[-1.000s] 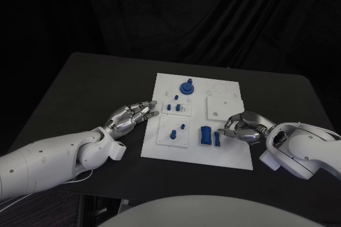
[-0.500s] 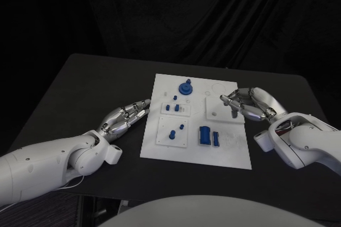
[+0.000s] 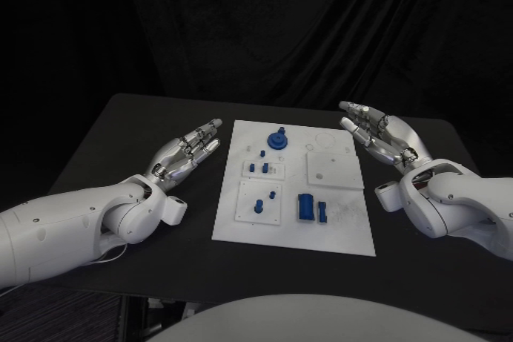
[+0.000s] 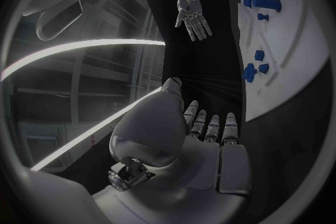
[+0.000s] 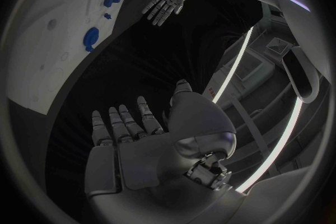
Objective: Assemble the parts on the task board
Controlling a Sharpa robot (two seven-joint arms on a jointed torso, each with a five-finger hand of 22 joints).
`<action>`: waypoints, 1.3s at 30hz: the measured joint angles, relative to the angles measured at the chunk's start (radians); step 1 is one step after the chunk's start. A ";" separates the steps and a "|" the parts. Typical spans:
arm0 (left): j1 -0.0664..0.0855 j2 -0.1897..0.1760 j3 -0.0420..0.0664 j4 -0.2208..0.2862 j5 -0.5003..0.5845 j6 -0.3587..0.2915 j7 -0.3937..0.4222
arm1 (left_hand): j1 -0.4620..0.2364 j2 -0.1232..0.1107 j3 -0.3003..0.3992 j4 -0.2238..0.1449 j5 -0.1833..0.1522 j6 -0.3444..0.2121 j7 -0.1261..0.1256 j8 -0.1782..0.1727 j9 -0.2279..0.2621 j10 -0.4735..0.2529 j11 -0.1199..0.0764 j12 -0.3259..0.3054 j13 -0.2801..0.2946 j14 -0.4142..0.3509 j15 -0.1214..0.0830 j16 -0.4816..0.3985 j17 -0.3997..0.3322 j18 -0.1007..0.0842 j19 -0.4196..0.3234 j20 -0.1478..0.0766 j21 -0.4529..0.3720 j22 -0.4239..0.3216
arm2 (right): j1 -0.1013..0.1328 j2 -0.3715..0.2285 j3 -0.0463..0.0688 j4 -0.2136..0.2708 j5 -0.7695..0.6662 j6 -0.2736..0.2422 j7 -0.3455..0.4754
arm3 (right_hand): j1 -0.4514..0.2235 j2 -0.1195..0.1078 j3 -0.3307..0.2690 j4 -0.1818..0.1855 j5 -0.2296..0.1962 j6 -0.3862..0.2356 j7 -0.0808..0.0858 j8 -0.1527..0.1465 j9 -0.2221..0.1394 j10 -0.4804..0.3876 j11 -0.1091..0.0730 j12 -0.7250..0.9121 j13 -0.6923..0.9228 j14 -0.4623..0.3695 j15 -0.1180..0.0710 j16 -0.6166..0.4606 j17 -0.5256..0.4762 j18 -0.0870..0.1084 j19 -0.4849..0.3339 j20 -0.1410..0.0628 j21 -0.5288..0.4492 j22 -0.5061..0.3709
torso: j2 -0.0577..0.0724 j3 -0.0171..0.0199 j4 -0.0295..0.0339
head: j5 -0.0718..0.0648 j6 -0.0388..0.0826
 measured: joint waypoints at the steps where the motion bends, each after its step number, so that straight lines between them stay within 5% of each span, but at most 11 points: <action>1: 0.000 0.002 0.000 -0.001 0.001 -0.006 0.000 | -0.003 -0.002 0.000 0.000 0.000 -0.010 -0.012 0.000 -0.001 -0.003 -0.007 -0.005 -0.001 0.000 0.000 0.000 0.000 0.003 0.000 0.004 0.000 -0.002 | 0.000 0.002 0.000 -0.005 0.009 0.007 0.011 | 0.002 0.002 -0.005 0.000 0.000 -0.019 -0.019 -0.016 -0.014 -0.013 -0.025 -0.019 -0.018 -0.020 -0.010 -0.013 -0.006 0.000 -0.005 -0.001 0.000 -0.011 | -0.006 0.0013 -0.0018 | 0.001 0.000; 4: 0.002 0.010 -0.001 -0.006 0.004 -0.020 -0.001 | -0.003 -0.003 -0.007 -0.001 0.000 -0.034 -0.044 0.000 -0.003 -0.011 -0.014 -0.019 -0.003 0.000 0.000 0.000 0.000 0.016 -0.002 0.016 -0.004 -0.007 | -0.003 0.006 0.000 -0.020 0.031 0.026 0.044 | 0.004 0.004 -0.013 0.000 0.000 -0.042 -0.047 -0.047 -0.041 -0.029 -0.067 -0.046 -0.052 -0.051 -0.020 -0.030 -0.014 0.000 -0.008 -0.004 0.000 -0.030 | -0.024 0.0060 -0.0081 | 0.003 0.000; 9: 0.004 0.025 0.000 -0.022 0.008 -0.034 -0.001 | -0.012 0.007 -0.007 -0.001 0.000 -0.052 -0.072 -0.004 -0.004 -0.011 -0.014 -0.027 -0.004 0.000 -0.019 0.000 0.000 0.015 -0.002 0.003 -0.004 -0.017 | -0.011 0.013 0.000 -0.037 0.057 0.051 0.078 | 0.008 0.008 -0.013 0.000 0.000 -0.048 -0.053 -0.061 -0.056 -0.034 -0.068 -0.053 -0.068 -0.058 -0.012 -0.030 -0.015 0.000 -0.012 0.000 0.000 -0.040 | -0.046 0.0161 -0.0160 | 0.003 0.000; 10: 0.004 0.026 0.000 -0.023 0.009 -0.035 -0.002 | -0.028 0.006 -0.007 -0.002 -0.007 -0.052 -0.072 -0.004 -0.005 -0.011 -0.014 -0.032 -0.005 0.000 -0.028 0.000 0.000 0.015 -0.003 -0.016 -0.004 -0.021 | -0.012 0.013 0.000 -0.038 0.060 0.053 0.081 | -0.106 0.005 0.030 -0.044 -0.041 -0.080 -0.022 -0.079 -0.082 -0.045 -0.113 -0.084 -0.099 -0.078 -0.035 -0.072 -0.026 -0.033 -0.034 -0.044 -0.009 -0.085 | -0.049 0.0174 -0.0169 | 0.004 0.000; 12: 0.004 0.026 0.000 -0.023 0.009 -0.035 -0.003 | -0.107 -0.003 0.002 -0.017 -0.039 -0.064 -0.064 -0.011 -0.010 -0.021 -0.002 -0.044 -0.009 0.000 -0.029 0.000 0.000 0.015 -0.005 -0.035 -0.008 -0.026 | -0.012 0.013 0.000 -0.038 0.061 0.053 0.081 | -0.363 -0.036 0.100 -0.113 -0.105 -0.131 0.003 -0.144 -0.101 -0.051 -0.150 -0.130 -0.122 -0.092 -0.072 -0.106 -0.033 -0.058 -0.051 -0.111 -0.016 -0.118 | -0.049 0.0175 -0.0171 | 0.004 0.000; 15: 0.003 0.026 0.005 -0.023 0.009 -0.037 -0.006 | -0.254 -0.022 0.029 -0.045 -0.102 -0.089 -0.049 -0.017 -0.019 -0.030 0.030 -0.062 -0.013 0.000 -0.027 0.000 0.000 0.014 -0.006 -0.060 -0.009 -0.034 | -0.014 0.022 0.009 -0.042 0.064 0.053 0.080 | -0.646 -0.116 0.180 -0.193 -0.179 -0.221 0.008 -0.174 -0.104 -0.052 -0.157 -0.222 -0.127 -0.095 -0.161 -0.112 -0.035 -0.062 -0.054 -0.189 -0.016 -0.126 | -0.048 0.0171 -0.0172 | 0.003 0.005; 19: -0.003 0.037 0.026 -0.017 0.015 -0.058 -0.015 | -0.427 -0.044 0.057 -0.082 -0.175 -0.124 -0.021 -0.023 -0.026 -0.042 0.052 -0.074 -0.016 0.000 -0.017 0.000 0.000 -0.010 -0.006 -0.074 -0.009 -0.040 | -0.034 0.058 0.043 -0.059 0.084 0.048 0.080 | -0.844 -0.162 0.285 -0.288 -0.274 -0.265 0.010 -0.174 -0.105 -0.052 -0.157 -0.250 -0.128 -0.095 -0.168 -0.112 -0.035 -0.062 -0.054 -0.287 -0.016 -0.127 | -0.049 0.0187 -0.0200 | 0.002 0.025; 23: -0.011 0.058 0.060 -0.006 0.029 -0.106 -0.029 | -0.585 -0.065 0.084 -0.115 -0.241 -0.152 0.014 -0.026 -0.029 -0.046 0.063 -0.082 -0.017 -0.002 -0.015 0.000 0.000 -0.025 -0.007 -0.079 -0.009 -0.042 | -0.067 0.116 0.096 -0.087 0.134 0.034 0.078 | -0.959 -0.164 0.295 -0.291 -0.275 -0.265 0.010 -0.174 -0.106 -0.052 -0.157 -0.250 -0.128 -0.095 -0.168 -0.112 -0.035 -0.062 -0.054 -0.290 -0.016 -0.127 | -0.054 0.0235 -0.0278 | 0.000 0.062; 29: -0.029 0.101 0.131 0.018 0.071 -0.245 -0.065 | -0.762 -0.106 0.115 -0.151 -0.316 -0.179 0.041 -0.030 -0.031 -0.048 0.071 -0.085 -0.018 0.000 -0.010 0.000 0.001 -0.041 -0.007 -0.086 -0.009 -0.044 | -0.128 0.226 0.188 -0.139 0.265 -0.006 0.076 | -1.021 -0.166 0.295 -0.291 -0.275 -0.265 0.010 -0.174 -0.106 -0.052 -0.157 -0.250 -0.127 -0.095 -0.168 -0.112 -0.035 -0.062 -0.054 -0.290 -0.016 -0.127 | -0.068 0.0372 -0.0476 | -0.003 0.151; 33: -0.038 0.128 0.170 0.033 0.106 -0.355 -0.094 | -0.869 -0.141 0.154 -0.177 -0.361 -0.197 0.046 -0.030 -0.032 -0.048 0.071 -0.088 -0.019 0.000 -0.010 0.000 0.001 -0.057 -0.007 -0.086 -0.009 -0.044 | -0.154 0.270 0.226 -0.164 0.352 -0.036 0.074 | -1.021 -0.166 0.295 -0.291 -0.275 -0.265 0.010 -0.174 -0.105 -0.052 -0.157 -0.250 -0.127 -0.095 -0.168 -0.112 -0.035 -0.062 -0.054 -0.290 -0.016 -0.127 | -0.080 0.0470 -0.0630 | -0.005 0.208; 39: -0.049 0.149 0.205 0.046 0.153 -0.494 -0.134 | -0.990 -0.162 0.195 -0.217 -0.413 -0.255 0.051 -0.030 -0.032 -0.048 0.071 -0.088 -0.020 0.000 -0.010 0.000 0.001 -0.103 -0.011 -0.090 -0.009 -0.045 | -0.170 0.297 0.247 -0.179 0.442 -0.069 0.071 | -1.021 -0.166 0.295 -0.291 -0.275 -0.265 0.010 -0.174 -0.105 -0.052 -0.157 -0.250 -0.127 -0.095 -0.168 -0.112 -0.035 -0.062 -0.054 -0.290 -0.016 -0.127 | -0.091 0.0580 -0.0783 | -0.007 0.257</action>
